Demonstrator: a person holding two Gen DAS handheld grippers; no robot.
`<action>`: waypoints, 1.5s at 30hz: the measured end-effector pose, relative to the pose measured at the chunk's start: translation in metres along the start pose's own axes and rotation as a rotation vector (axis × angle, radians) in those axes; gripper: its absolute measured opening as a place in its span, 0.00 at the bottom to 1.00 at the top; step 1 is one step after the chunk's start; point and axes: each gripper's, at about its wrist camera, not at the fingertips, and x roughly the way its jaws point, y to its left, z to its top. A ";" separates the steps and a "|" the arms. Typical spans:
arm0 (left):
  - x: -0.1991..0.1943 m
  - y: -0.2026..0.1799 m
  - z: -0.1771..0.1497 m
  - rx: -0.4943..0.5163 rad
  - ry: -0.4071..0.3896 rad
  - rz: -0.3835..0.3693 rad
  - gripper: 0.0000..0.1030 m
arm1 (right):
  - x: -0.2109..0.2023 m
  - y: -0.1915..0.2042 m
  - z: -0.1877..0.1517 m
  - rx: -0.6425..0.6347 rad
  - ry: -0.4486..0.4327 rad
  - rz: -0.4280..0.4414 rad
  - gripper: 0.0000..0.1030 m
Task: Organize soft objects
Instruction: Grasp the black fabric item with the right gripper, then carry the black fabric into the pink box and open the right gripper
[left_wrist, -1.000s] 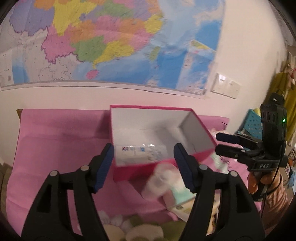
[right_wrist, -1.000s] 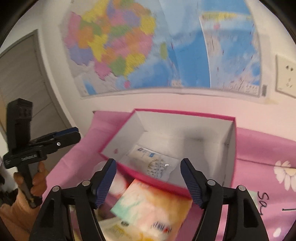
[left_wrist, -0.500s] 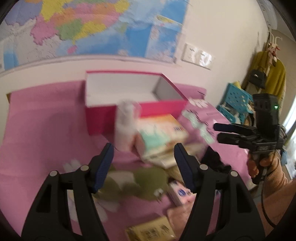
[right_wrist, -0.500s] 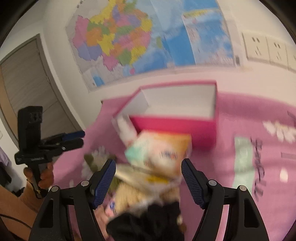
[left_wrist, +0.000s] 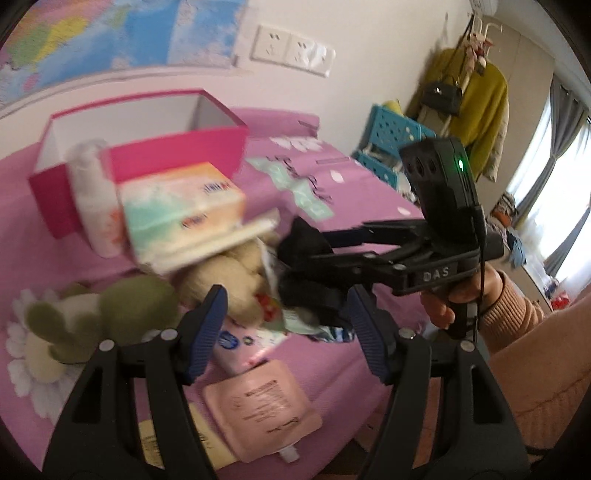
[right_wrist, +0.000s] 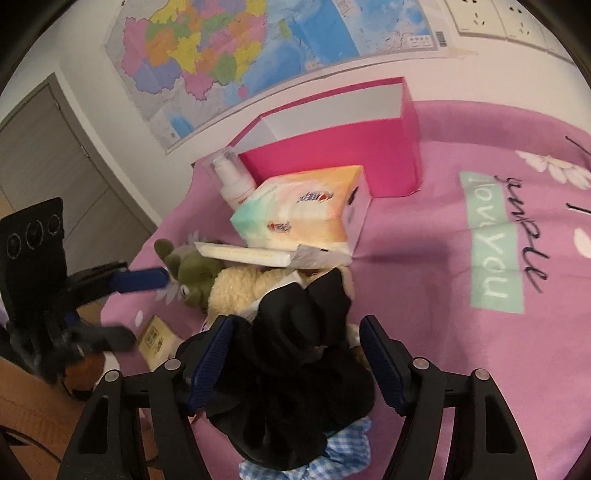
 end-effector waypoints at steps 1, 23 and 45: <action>0.004 -0.003 -0.001 0.006 0.012 -0.005 0.67 | 0.003 0.001 -0.001 0.001 0.004 0.005 0.62; 0.038 -0.025 0.030 0.048 0.037 -0.137 0.50 | -0.054 0.008 0.019 0.002 -0.201 0.044 0.12; 0.026 0.035 0.150 0.006 -0.106 0.024 0.32 | -0.062 0.009 0.146 -0.079 -0.424 0.022 0.12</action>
